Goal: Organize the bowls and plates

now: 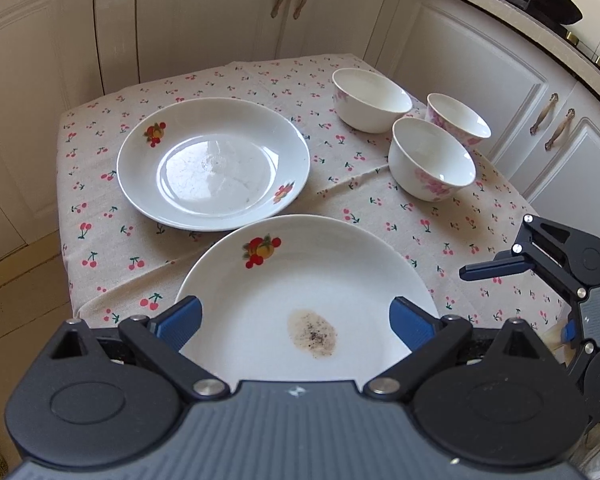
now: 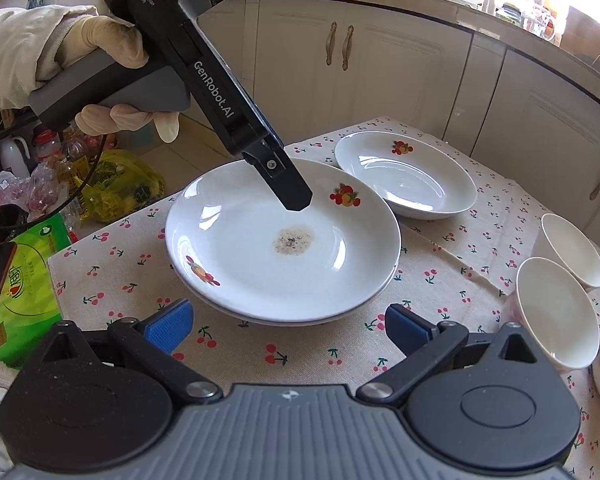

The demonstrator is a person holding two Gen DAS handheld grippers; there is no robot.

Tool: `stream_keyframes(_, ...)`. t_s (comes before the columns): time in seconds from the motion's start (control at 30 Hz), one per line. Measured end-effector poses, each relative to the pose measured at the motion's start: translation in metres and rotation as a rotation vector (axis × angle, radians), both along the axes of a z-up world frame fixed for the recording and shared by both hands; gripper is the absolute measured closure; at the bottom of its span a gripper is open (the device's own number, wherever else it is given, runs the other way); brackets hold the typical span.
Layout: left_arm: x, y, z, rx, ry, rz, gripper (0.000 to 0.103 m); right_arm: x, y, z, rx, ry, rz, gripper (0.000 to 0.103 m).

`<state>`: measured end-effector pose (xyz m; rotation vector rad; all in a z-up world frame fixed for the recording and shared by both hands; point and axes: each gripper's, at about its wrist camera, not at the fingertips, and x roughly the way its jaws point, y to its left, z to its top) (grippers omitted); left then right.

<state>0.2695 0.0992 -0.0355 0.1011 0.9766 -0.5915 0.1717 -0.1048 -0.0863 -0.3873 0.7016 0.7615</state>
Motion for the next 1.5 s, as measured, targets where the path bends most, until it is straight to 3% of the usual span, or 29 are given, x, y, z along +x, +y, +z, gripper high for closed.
stream_keyframes(0.33, -0.032, -0.006, 0.019, -0.017, -0.144, 0.025, 0.004, -0.009, -0.014, 0.011, 0.036, -0.024, -0.045, 0.000)
stream_keyframes(0.63, -0.037, -0.006, 0.030, -0.015, -0.223, 0.083, 0.003, -0.008, -0.022, 0.020, 0.044, -0.062, -0.037, 0.000)
stream_keyframes(1.07, 0.013, 0.007, 0.023, 0.010, -0.234, 0.142, 0.003, 0.056, -0.031, 0.035, 0.047, -0.072, -0.036, 0.000)
stream_keyframes(1.5, 0.095, 0.023, -0.005, 0.031, -0.183, 0.167, 0.003, 0.155, -0.023, 0.025, -0.047, -0.041, -0.004, 0.000)
